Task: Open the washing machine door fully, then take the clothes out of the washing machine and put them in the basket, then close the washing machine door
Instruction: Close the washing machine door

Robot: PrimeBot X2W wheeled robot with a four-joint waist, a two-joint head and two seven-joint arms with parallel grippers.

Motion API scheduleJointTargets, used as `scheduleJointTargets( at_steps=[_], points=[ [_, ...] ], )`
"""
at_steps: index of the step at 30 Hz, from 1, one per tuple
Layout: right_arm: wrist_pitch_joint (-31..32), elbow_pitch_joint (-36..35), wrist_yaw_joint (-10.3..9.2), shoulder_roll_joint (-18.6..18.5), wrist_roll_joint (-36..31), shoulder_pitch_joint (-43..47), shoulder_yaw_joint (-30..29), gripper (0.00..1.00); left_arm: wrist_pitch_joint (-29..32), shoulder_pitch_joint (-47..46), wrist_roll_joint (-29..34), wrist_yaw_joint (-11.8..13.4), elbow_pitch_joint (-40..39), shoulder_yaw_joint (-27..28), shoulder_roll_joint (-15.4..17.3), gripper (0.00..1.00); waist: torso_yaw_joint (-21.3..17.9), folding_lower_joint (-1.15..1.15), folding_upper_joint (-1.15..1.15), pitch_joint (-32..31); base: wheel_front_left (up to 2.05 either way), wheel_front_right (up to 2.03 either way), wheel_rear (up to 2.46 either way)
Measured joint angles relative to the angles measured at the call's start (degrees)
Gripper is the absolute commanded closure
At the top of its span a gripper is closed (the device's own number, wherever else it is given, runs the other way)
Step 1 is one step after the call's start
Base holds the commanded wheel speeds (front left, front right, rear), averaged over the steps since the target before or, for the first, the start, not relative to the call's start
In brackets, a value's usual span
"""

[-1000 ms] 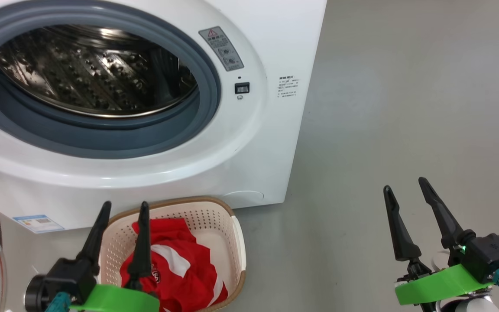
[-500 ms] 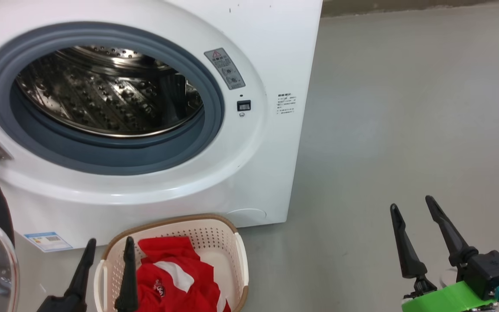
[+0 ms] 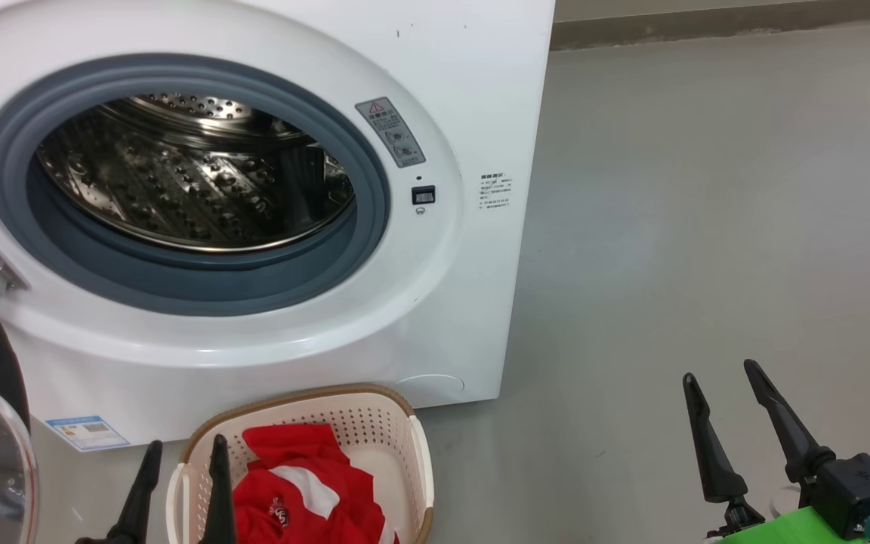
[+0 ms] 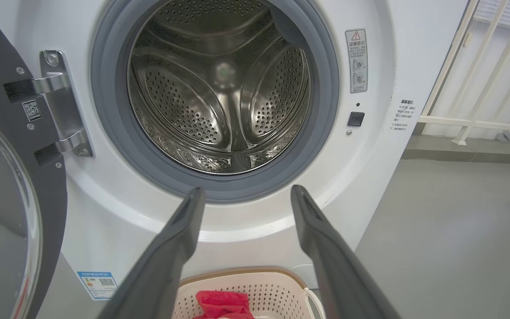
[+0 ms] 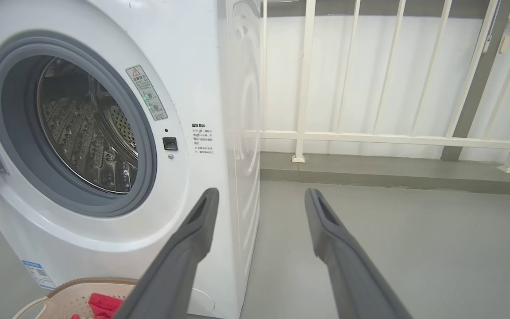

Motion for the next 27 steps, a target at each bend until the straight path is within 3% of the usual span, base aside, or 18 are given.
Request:
scheduleJointTargets(
  at_steps=[18, 27],
  points=[
    [0.0, 0.0, 0.00, 0.0, 0.0, 0.0, 0.0, 0.00, 0.5, 0.0, 0.4, 0.5, -1.4, -1.1, 1.0, 0.00, 0.4, 0.00, 0.00, 0.5, -0.01, 0.01, 0.00],
    [0.0, 0.0, 0.00, 0.0, 0.1, -0.1, 0.0, 0.00, 0.8, 0.0, 0.5, 1.0, -1.4, -1.3, 1.4, 0.00, 0.3, 0.00, 0.00, 0.8, -0.93, 0.78, 0.16]
  ],
)
